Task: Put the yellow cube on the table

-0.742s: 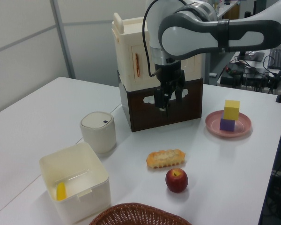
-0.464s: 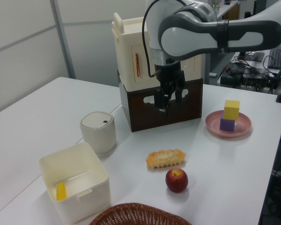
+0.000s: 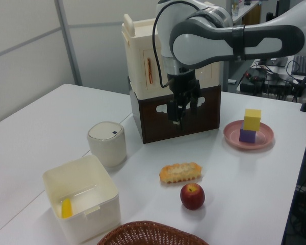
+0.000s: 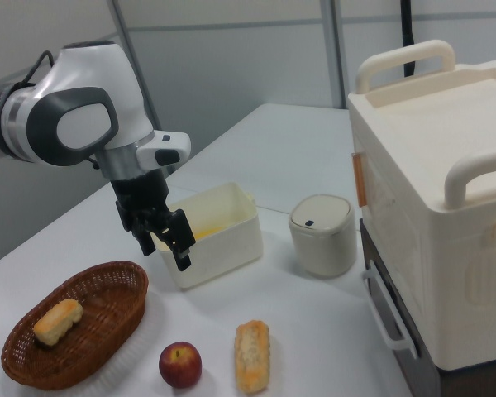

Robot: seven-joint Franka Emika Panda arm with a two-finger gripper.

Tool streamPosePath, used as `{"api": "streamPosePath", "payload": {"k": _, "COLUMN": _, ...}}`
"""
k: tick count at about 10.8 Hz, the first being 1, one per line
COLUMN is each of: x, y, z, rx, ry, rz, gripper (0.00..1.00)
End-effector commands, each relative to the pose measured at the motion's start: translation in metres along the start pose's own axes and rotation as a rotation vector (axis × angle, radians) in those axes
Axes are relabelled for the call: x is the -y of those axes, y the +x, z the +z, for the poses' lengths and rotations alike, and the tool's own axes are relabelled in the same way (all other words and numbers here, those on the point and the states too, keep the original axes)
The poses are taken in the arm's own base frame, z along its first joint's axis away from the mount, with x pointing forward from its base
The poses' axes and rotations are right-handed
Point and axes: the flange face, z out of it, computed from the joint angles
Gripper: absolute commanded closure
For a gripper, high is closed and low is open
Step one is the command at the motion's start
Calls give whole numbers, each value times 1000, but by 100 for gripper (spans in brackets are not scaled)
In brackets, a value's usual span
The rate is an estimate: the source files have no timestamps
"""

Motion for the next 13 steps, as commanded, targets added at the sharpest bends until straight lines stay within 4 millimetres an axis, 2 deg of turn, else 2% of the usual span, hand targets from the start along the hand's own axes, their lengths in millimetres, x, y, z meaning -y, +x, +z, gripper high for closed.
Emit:
{"api": "streamPosePath", "payload": {"k": 1, "x": -1, "y": -6, "z": -3, "rx": 17, "ry": -13, "rz": -14, "gripper": 0}}
{"api": "streamPosePath", "payload": {"k": 4, "x": 1, "y": -8, "z": -1, "rx": 21, "ry": -3, "rz": -11, "gripper": 0}}
{"api": "streamPosePath", "payload": {"k": 7, "x": 6, "y": -8, "z": 12, "rx": 37, "ry": -3, "rz": -23, "gripper": 0}}
{"api": "streamPosePath", "payload": {"k": 9, "x": 3, "y": -3, "z": 20, "rx": 48, "ry": -2, "rz": -38, "gripper": 0}}
{"api": "streamPosePath", "payload": {"k": 12, "x": -8, "y": 5, "z": 49, "rx": 47, "ry": 5, "rz": -263, "gripper": 0}}
{"api": "streamPosePath", "payload": {"k": 13, "x": -8, "y": 13, "z": 61, "rx": 47, "ry": -5, "rz": -326, "gripper": 0}}
